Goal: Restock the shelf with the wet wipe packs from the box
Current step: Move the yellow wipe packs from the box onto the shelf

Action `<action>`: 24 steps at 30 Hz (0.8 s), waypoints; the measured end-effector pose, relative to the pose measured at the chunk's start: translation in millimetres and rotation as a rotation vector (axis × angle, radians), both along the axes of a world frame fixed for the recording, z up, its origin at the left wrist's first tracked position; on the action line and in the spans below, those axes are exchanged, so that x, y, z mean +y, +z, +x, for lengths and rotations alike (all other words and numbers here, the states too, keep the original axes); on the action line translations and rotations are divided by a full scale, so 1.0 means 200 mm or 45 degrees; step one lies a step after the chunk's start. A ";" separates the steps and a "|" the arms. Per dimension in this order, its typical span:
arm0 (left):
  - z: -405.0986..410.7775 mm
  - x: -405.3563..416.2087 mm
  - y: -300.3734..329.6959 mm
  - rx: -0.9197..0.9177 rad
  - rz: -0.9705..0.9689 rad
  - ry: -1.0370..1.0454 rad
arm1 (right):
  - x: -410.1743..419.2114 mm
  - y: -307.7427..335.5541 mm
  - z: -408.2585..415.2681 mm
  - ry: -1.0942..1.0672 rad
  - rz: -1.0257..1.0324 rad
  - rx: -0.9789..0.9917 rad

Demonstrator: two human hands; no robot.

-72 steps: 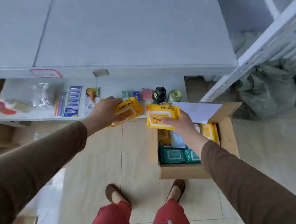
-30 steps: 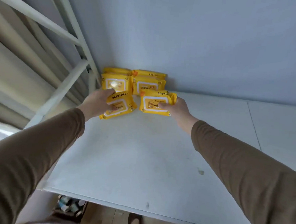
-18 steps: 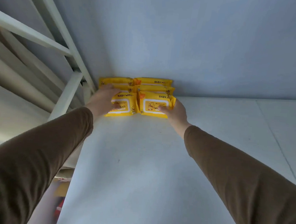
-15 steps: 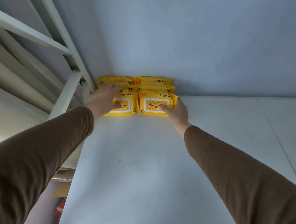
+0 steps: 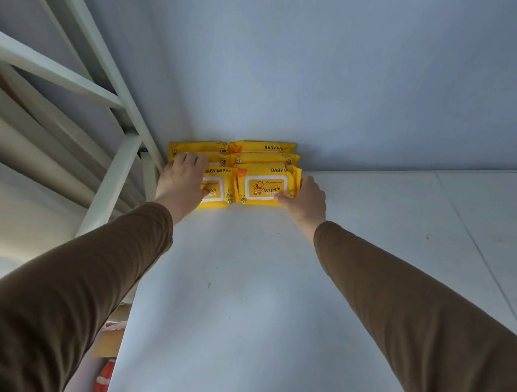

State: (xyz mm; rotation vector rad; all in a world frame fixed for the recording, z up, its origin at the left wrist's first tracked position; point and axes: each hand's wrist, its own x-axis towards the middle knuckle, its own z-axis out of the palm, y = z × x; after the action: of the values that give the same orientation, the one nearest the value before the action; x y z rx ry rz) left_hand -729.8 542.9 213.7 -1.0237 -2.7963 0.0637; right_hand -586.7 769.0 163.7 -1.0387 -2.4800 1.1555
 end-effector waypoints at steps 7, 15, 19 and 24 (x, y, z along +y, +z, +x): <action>0.33 0.20 0.00 0.025 0.095 -0.209 | 0.13 0.05 0.46 0.203 0.332 -0.055; 1.06 0.74 -0.05 -0.357 0.117 -0.464 | 0.52 0.16 1.38 0.140 0.487 -0.266; 1.55 1.08 -0.05 -0.426 0.149 -0.643 | 0.73 0.18 1.98 0.043 0.521 -0.346; 2.28 1.48 -0.06 -0.507 0.182 -0.806 | 0.97 0.15 2.78 -0.092 0.489 -0.344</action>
State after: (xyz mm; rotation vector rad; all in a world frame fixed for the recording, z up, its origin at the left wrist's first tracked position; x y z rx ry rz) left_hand -273.3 839.0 202.4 -1.9997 -2.5772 -0.4526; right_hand -30.9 962.5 193.0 -1.2176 -2.6890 0.5114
